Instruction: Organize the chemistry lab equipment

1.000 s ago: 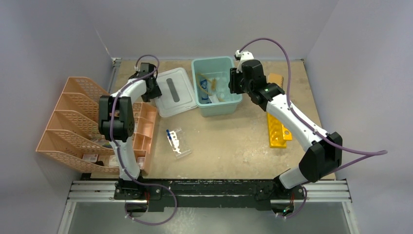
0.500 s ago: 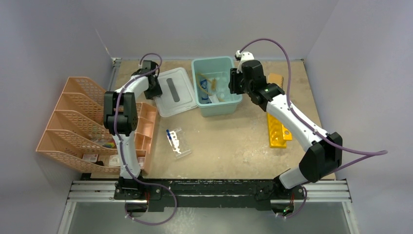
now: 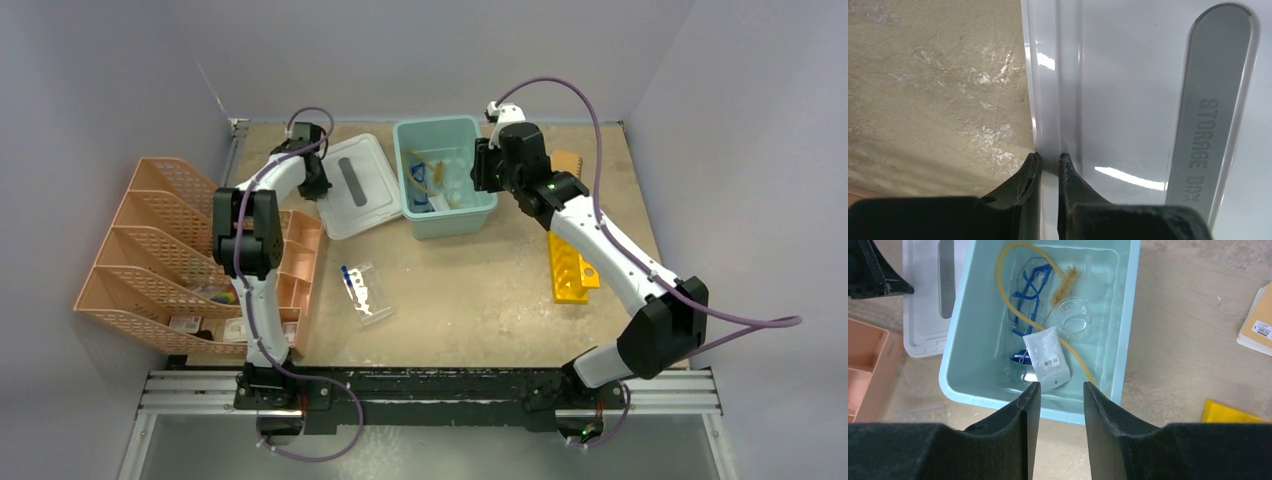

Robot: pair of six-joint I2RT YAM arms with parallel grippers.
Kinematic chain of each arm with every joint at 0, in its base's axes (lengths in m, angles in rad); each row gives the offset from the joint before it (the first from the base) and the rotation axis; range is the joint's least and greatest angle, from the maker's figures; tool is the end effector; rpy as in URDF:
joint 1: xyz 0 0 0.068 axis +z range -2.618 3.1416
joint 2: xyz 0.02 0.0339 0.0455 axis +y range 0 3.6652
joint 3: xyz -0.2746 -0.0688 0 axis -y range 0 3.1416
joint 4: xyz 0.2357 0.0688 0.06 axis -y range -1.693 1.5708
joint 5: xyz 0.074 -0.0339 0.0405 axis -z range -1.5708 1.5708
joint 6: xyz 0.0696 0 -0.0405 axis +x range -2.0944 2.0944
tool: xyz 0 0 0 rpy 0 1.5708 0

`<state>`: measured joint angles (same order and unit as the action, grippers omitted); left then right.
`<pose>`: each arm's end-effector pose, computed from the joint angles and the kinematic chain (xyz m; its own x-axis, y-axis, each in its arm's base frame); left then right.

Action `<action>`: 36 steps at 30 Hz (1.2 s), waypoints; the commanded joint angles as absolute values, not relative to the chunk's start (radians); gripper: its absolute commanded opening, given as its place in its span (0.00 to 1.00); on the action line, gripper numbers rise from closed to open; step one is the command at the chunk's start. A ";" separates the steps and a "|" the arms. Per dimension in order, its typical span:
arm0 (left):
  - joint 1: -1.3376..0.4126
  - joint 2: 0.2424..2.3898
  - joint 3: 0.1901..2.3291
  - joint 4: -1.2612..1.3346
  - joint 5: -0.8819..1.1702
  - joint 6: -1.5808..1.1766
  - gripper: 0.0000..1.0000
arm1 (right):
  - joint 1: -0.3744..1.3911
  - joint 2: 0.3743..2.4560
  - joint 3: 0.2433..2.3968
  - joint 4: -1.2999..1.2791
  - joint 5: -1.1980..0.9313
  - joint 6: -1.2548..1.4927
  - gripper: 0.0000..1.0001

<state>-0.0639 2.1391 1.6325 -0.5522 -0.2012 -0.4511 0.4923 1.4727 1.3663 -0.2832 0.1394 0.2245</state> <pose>0.4726 -0.0163 0.1591 -0.7676 -0.3789 -0.5169 -0.4109 0.9099 -0.0568 0.3272 0.1645 0.3671 -0.4053 0.0328 -0.9136 -0.2714 0.9500 0.1545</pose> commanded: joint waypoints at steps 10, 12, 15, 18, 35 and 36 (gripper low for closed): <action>0.028 1.910 1.584 -0.523 -0.140 -0.404 0.00 | 0.494 1.443 1.407 -0.222 0.109 0.205 0.39; 0.038 1.905 1.579 -0.521 -0.126 -0.406 0.00 | 0.493 1.438 1.407 -0.217 0.101 0.205 0.39; 0.050 1.889 1.563 -0.496 -0.094 -0.417 0.00 | 0.494 1.431 1.407 -0.215 0.093 0.204 0.39; 0.057 1.873 1.562 -0.489 -0.063 -0.428 0.00 | 0.494 1.430 1.416 -0.222 0.065 0.203 0.40; 0.060 1.698 1.544 -0.410 0.219 -0.496 0.00 | 0.493 1.579 1.631 -0.316 -0.268 0.385 0.62; 0.059 1.689 1.542 -0.400 0.241 -0.510 0.00 | 0.495 1.581 1.637 -0.315 -0.275 0.420 0.63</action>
